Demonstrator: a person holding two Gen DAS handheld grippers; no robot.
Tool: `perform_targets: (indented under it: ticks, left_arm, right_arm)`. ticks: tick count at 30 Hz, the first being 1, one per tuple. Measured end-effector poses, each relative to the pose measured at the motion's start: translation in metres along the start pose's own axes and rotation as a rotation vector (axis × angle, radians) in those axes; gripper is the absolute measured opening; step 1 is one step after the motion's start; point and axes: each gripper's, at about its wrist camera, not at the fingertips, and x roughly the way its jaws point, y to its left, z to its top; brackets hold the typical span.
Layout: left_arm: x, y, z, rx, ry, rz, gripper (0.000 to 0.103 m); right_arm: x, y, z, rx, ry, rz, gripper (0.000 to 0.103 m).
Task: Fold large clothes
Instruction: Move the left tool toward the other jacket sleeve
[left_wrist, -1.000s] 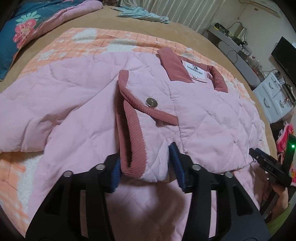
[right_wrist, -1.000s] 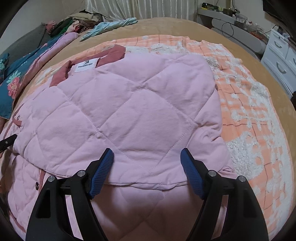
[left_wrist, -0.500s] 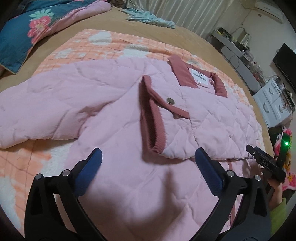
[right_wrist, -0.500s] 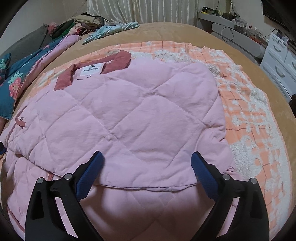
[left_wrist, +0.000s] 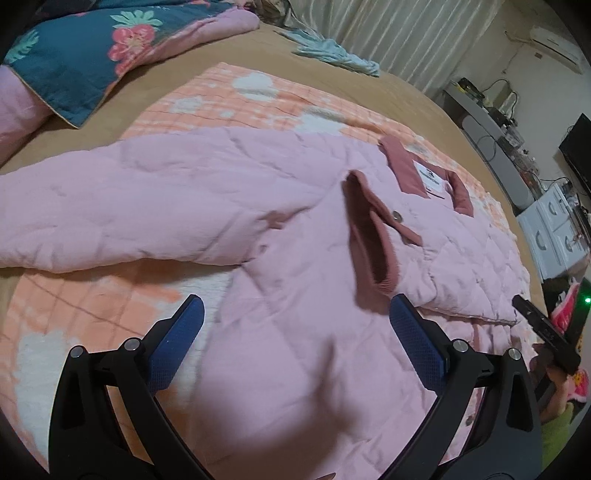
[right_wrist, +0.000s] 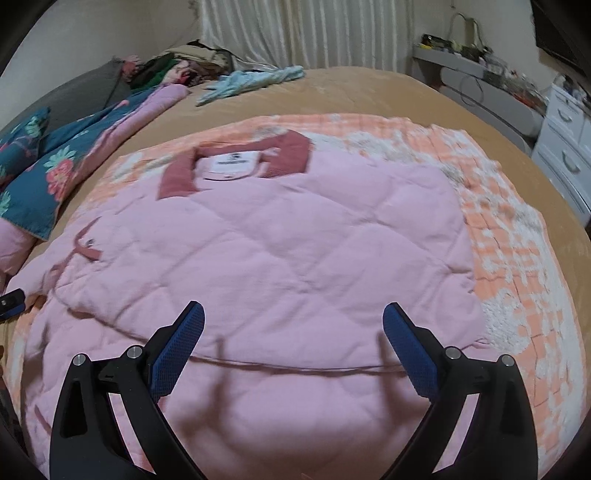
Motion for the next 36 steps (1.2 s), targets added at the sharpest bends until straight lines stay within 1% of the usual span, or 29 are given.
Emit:
perform_targets:
  ticks: [9,13,17,21,25,28,31,36]
  left_arm:
    - [-0.018,0.024,-0.006,-0.01,-0.027,0.014,0.094]
    - [-0.027,0.032,-0.005,-0.01,-0.048,0.023,0.094]
    - [-0.036,0.043,-0.002,-0.038,-0.075,0.026,0.094]
    - [-0.04,0.061,0.001,-0.094,-0.099,0.01,0.094]
    - [-0.041,0.079,0.004,-0.145,-0.113,0.048,0.094]
    - [-0.043,0.091,0.006,-0.183,-0.122,0.06,0.094]
    - [-0.047,0.1,0.008,-0.202,-0.136,0.073,0.094]
    - [-0.055,0.112,0.011,-0.221,-0.177,0.118,0.094]
  right_arm:
    - [-0.026,0.067,0.01,-0.063,-0.032,0.071,0.097]
    - [-0.034,0.099,0.015,-0.109,-0.042,0.081,0.097]
    - [-0.039,0.124,0.018,-0.135,-0.048,0.096,0.097]
    - [-0.043,0.149,0.021,-0.162,-0.056,0.114,0.097]
    - [-0.045,0.174,0.023,-0.188,-0.06,0.134,0.098]
    - [-0.045,0.193,0.024,-0.21,-0.059,0.151,0.098]
    - [-0.044,0.21,0.024,-0.232,-0.055,0.165,0.098]
    - [-0.046,0.244,0.025,-0.282,-0.057,0.194,0.098]
